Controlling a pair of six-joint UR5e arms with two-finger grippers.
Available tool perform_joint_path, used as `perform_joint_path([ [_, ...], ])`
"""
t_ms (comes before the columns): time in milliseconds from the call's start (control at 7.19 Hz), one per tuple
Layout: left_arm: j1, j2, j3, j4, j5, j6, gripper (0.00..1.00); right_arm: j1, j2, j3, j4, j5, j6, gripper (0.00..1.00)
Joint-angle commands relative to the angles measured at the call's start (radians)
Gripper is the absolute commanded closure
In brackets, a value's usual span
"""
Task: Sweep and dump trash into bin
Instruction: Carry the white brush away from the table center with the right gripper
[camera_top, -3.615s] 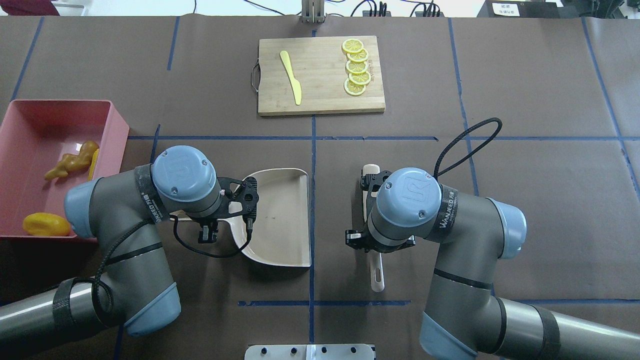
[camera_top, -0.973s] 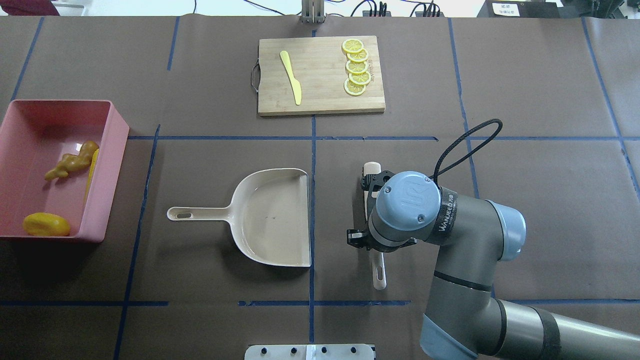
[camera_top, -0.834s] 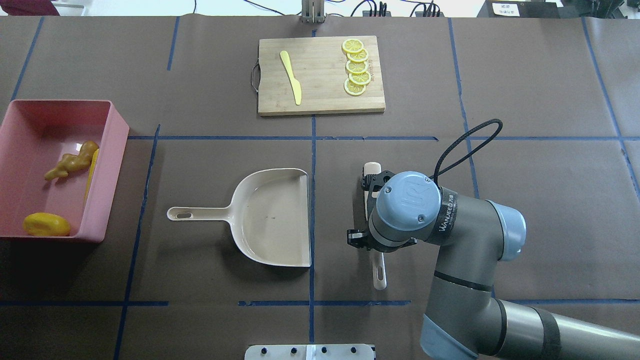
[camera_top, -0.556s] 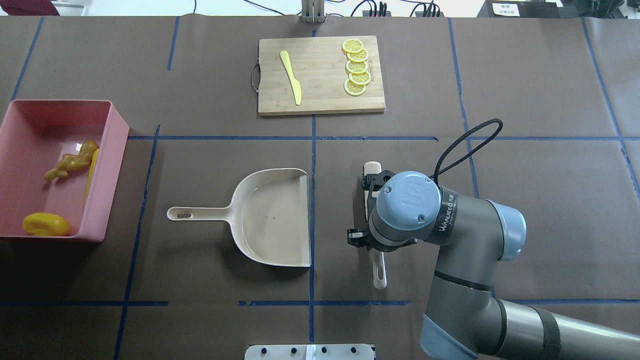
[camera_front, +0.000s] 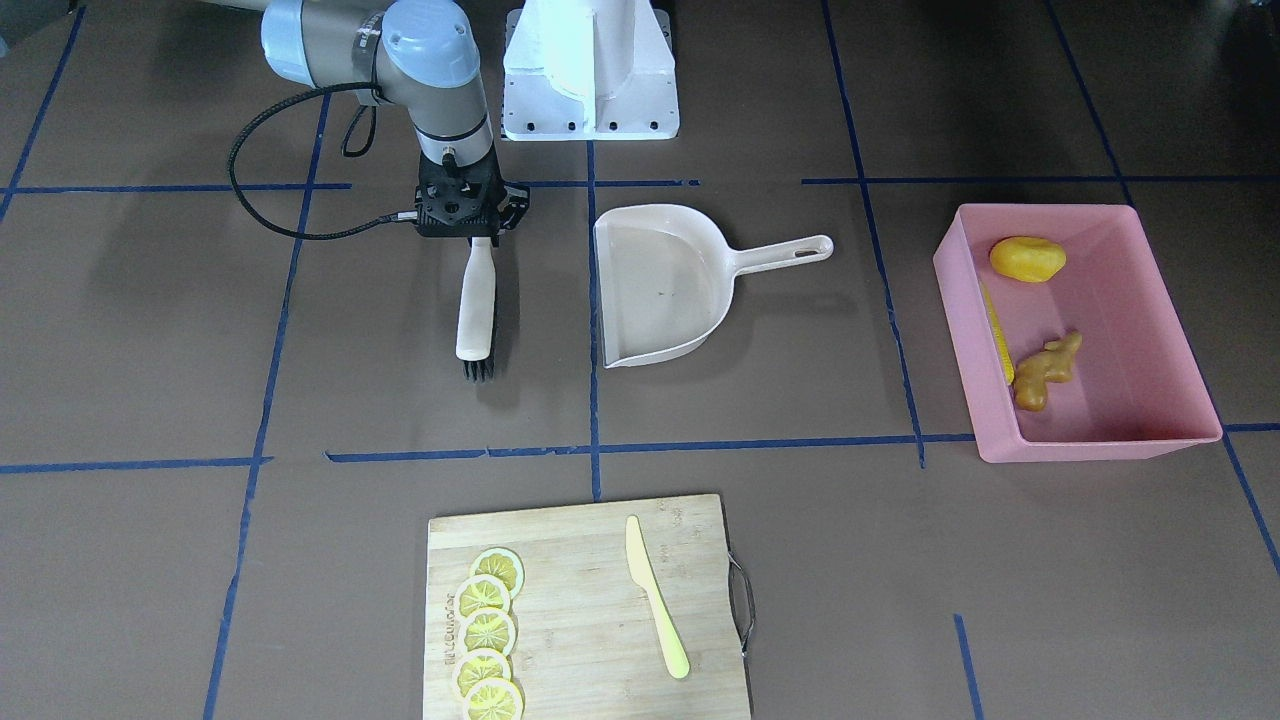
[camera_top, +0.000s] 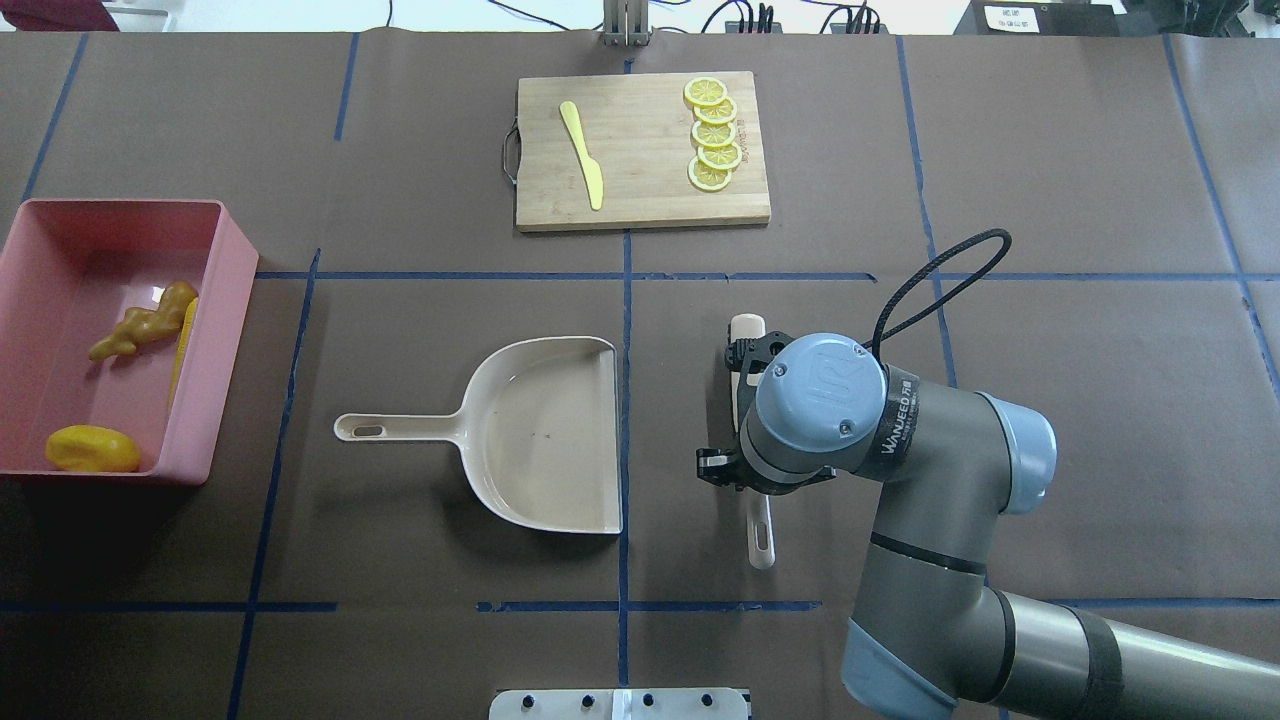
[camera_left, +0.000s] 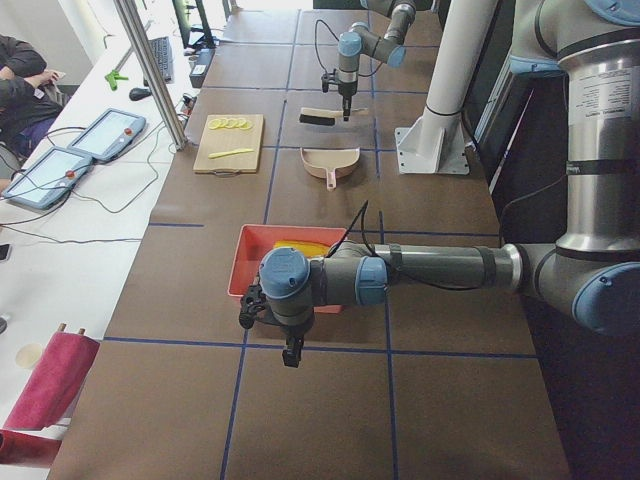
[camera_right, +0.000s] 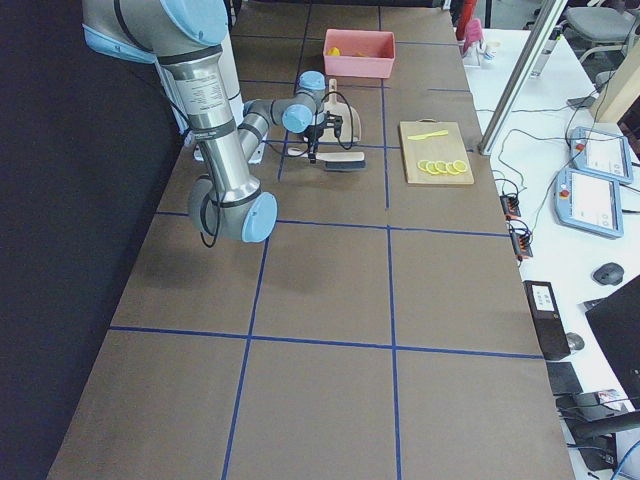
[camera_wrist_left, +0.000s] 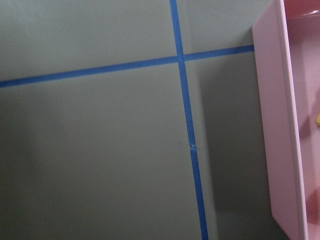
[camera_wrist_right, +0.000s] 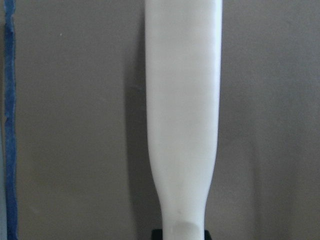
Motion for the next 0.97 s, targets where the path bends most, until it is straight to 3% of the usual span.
perform_joint_path([
  [0,-0.001,0.003,0.003,-0.001,0.000,-0.001,0.00,0.040,-0.001,0.007,-0.001,0.007,-0.023,1.00],
  [278,-0.001,0.005,0.000,-0.001,-0.004,-0.001,0.00,0.094,-0.139,0.116,-0.001,0.015,-0.118,1.00],
  [556,-0.001,0.008,-0.007,-0.001,-0.006,-0.001,0.00,0.166,-0.311,0.230,-0.001,0.091,-0.221,1.00],
  [695,-0.001,0.009,-0.012,-0.001,-0.006,-0.001,0.00,0.200,-0.391,0.244,0.053,0.098,-0.267,1.00],
  [834,-0.001,0.008,-0.015,-0.001,-0.006,-0.001,0.00,0.236,-0.510,0.232,0.191,0.137,-0.307,1.00],
])
